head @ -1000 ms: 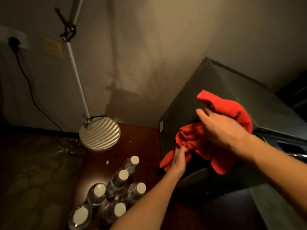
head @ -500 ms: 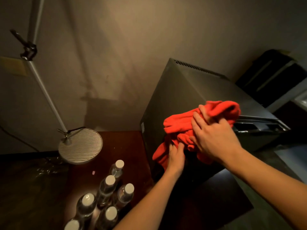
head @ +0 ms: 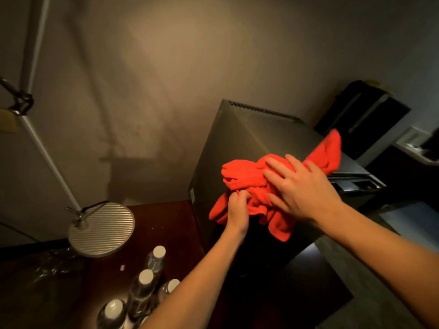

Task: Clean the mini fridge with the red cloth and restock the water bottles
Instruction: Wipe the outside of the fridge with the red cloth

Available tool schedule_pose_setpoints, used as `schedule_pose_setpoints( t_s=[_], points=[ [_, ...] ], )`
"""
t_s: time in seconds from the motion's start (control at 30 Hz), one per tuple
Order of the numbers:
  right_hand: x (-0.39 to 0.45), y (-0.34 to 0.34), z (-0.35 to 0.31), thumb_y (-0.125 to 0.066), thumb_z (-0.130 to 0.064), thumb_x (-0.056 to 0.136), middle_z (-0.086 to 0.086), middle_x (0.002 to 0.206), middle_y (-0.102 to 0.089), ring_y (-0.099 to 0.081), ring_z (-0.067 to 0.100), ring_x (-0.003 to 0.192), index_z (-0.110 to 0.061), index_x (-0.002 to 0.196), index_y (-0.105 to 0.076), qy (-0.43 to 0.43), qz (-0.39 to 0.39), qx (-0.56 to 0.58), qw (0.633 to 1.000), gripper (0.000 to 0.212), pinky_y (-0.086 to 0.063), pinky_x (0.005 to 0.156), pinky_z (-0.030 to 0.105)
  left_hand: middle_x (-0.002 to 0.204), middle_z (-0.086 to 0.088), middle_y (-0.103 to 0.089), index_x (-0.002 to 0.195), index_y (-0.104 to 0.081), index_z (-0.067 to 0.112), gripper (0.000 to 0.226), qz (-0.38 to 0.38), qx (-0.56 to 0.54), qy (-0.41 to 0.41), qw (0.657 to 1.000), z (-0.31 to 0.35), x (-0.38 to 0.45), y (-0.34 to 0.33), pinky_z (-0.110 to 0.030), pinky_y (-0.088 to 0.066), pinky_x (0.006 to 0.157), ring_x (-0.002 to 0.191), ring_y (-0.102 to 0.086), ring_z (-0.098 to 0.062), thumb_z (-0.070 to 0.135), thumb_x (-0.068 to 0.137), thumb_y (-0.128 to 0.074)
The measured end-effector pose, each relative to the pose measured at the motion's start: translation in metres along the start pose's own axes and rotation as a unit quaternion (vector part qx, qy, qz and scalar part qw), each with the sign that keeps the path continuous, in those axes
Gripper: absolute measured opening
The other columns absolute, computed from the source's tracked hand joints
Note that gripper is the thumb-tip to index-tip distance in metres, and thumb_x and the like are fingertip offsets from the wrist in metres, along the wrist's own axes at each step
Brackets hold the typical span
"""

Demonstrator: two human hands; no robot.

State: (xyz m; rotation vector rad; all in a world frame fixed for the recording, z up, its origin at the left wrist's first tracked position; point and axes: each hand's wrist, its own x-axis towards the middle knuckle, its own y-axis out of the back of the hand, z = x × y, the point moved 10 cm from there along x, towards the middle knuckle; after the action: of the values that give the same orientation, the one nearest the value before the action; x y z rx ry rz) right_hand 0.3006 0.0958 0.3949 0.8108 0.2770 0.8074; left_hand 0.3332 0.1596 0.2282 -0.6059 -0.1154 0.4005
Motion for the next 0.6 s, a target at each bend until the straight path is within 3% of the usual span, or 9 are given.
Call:
schedule_pose_setpoints(
  t_s=[0.07, 0.13, 0.23, 0.3, 0.37, 0.5, 0.57, 0.6],
  points=[
    [-0.009, -0.004, 0.002, -0.037, -0.053, 0.083, 0.007, 0.147, -0.044, -0.049, 0.04, 0.123, -0.019, 0.129, -0.056, -0.022, -0.003, 0.04, 0.999, 0.059, -0.051, 0.083, 0.049, 0.077, 0.0, -0.06, 0.072, -0.061, 0.02, 0.017, -0.03, -0.02, -0.002, 0.999, 0.014, -0.01, -0.011, -0.04, -0.046, 0.078, 0.078, -0.054, -0.015, 0.035, 0.075, -0.055],
    [-0.021, -0.006, -0.003, -0.043, -0.05, 0.087, 0.009, 0.149, -0.042, -0.045, 0.04, 0.127, -0.017, 0.131, -0.055, -0.041, 0.022, 0.057, 0.997, 0.056, -0.047, 0.091, 0.049, 0.093, 0.0, -0.072, 0.092, -0.072, 0.014, 0.036, -0.059, -0.057, -0.007, 0.997, 0.017, -0.017, -0.016, -0.032, -0.051, 0.087, 0.09, -0.064, -0.014, 0.043, 0.075, -0.06],
    [-0.038, -0.001, -0.021, -0.051, -0.041, 0.09, 0.01, 0.143, -0.049, -0.039, 0.041, 0.133, -0.012, 0.125, -0.06, -0.041, 0.079, 0.045, 0.995, 0.046, -0.035, 0.103, 0.055, 0.119, -0.007, -0.07, 0.123, -0.063, 0.006, 0.055, -0.062, 0.002, -0.037, 0.997, 0.007, -0.029, -0.013, -0.033, -0.05, 0.1, 0.111, -0.065, -0.018, 0.045, 0.085, -0.059],
    [-0.044, 0.0, -0.033, -0.056, -0.033, 0.089, 0.012, 0.135, -0.057, -0.039, 0.039, 0.135, -0.009, 0.118, -0.065, -0.032, 0.098, 0.013, 0.995, 0.039, -0.028, 0.107, 0.06, 0.112, -0.005, -0.073, 0.116, -0.067, 0.01, 0.045, -0.029, 0.036, -0.011, 0.999, -0.012, -0.038, -0.005, -0.039, -0.052, 0.097, 0.105, -0.068, -0.017, 0.044, 0.089, -0.056],
    [-0.047, -0.007, -0.046, -0.054, -0.023, 0.086, 0.015, 0.126, -0.063, -0.045, 0.036, 0.132, -0.005, 0.112, -0.068, -0.004, 0.094, -0.019, 0.995, 0.035, -0.024, 0.109, 0.063, 0.105, -0.006, -0.074, 0.106, -0.072, 0.011, 0.034, -0.004, 0.055, 0.011, 0.998, -0.032, -0.048, 0.001, -0.035, -0.051, 0.094, 0.097, -0.069, -0.014, 0.037, 0.095, -0.052],
    [-0.057, -0.046, -0.081, -0.038, -0.014, 0.082, 0.021, 0.114, -0.067, -0.058, 0.039, 0.118, 0.004, 0.109, -0.069, 0.072, 0.039, -0.064, 0.995, 0.045, -0.035, 0.106, 0.055, 0.105, -0.011, -0.074, 0.104, -0.073, 0.006, 0.037, 0.016, 0.094, 0.062, 0.993, -0.073, -0.068, 0.018, -0.032, -0.052, 0.088, 0.096, -0.068, -0.018, 0.034, 0.099, -0.05],
    [-0.063, -0.064, -0.09, -0.038, -0.015, 0.08, 0.021, 0.108, -0.069, -0.065, 0.038, 0.103, 0.001, 0.108, -0.071, 0.082, 0.006, -0.076, 0.994, 0.046, -0.041, 0.099, 0.049, 0.107, -0.011, -0.073, 0.106, -0.072, 0.007, 0.034, 0.016, 0.101, 0.07, 0.992, -0.082, -0.078, 0.025, -0.026, -0.049, 0.086, 0.095, -0.065, -0.012, 0.032, 0.101, -0.05],
    [-0.066, -0.067, -0.093, -0.039, -0.017, 0.077, 0.017, 0.094, -0.072, -0.069, 0.034, 0.087, -0.004, 0.098, -0.074, 0.091, -0.003, -0.078, 0.993, 0.043, -0.039, 0.092, 0.044, 0.105, -0.01, -0.072, 0.106, -0.072, 0.006, 0.032, 0.016, 0.098, 0.07, 0.993, -0.085, -0.081, 0.027, -0.025, -0.047, 0.084, 0.092, -0.062, -0.009, 0.029, 0.102, -0.05]
  ],
)
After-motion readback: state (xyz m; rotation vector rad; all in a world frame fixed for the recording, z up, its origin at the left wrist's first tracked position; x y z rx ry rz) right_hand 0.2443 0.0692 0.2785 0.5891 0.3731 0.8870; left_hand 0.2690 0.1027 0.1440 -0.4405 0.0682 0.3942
